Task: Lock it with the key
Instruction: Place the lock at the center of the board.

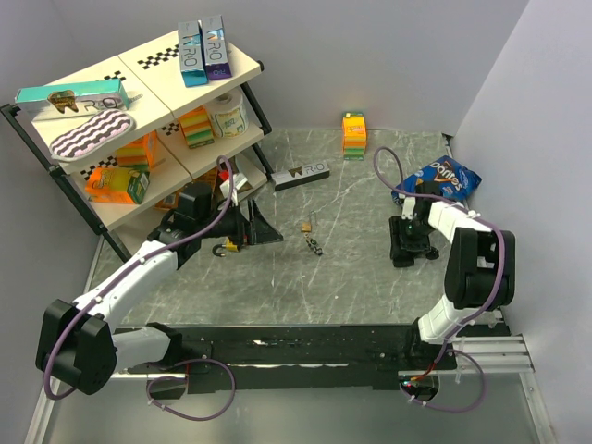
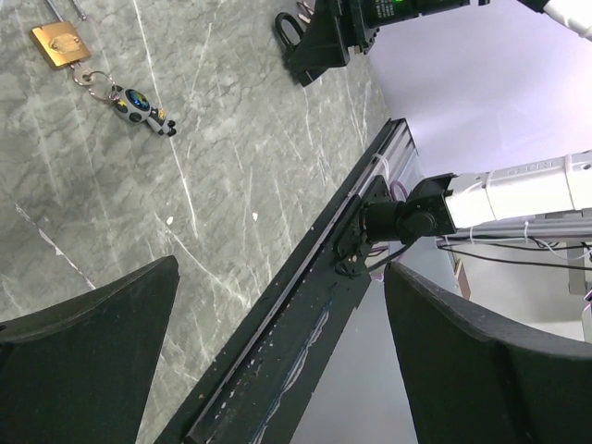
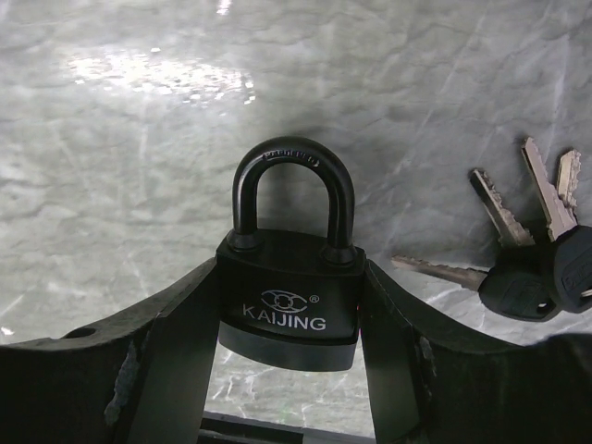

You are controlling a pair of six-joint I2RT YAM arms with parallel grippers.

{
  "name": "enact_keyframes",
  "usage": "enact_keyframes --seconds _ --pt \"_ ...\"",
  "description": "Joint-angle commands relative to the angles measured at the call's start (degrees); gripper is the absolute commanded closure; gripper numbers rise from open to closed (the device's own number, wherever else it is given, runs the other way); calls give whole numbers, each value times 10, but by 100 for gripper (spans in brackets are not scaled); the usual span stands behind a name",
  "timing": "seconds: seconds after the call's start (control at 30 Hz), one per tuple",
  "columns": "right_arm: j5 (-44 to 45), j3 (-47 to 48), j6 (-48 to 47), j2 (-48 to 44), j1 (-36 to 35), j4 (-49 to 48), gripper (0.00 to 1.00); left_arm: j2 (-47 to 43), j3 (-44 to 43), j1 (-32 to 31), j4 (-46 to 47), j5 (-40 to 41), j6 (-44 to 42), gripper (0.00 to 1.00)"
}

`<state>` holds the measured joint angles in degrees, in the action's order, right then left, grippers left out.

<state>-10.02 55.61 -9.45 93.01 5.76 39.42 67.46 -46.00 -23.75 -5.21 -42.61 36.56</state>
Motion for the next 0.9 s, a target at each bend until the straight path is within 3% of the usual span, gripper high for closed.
enact_keyframes --seconds 0.0,0.03,0.1,0.33,0.4,0.63,0.77,0.87 --pt "9 27 19 11 6 -10 74 1 -16 4 7 2 -11 4" --pt "7 27 19 13 6 -9 61 2 -15 4 7 2 -11 4" --pt "1 31 20 11 7 -7 47 0 -15 4 6 2 -12 4" --pt "-33 54 21 -22 7 15 17 -8 -16 5 -8 8 -23 4" --pt "-36 64 25 -44 5 17 4 -14 -16 6 -14 11 -25 4" --pt "-98 128 36 -100 -43 45 4 -41 -39 28 -45 18 -49 4" --pt "-59 155 56 -92 -166 19 3 -51 -53 61 -60 38 -57 4" --pt "-25 178 85 -57 -220 -5 3 -48 -64 88 -73 39 -55 4"
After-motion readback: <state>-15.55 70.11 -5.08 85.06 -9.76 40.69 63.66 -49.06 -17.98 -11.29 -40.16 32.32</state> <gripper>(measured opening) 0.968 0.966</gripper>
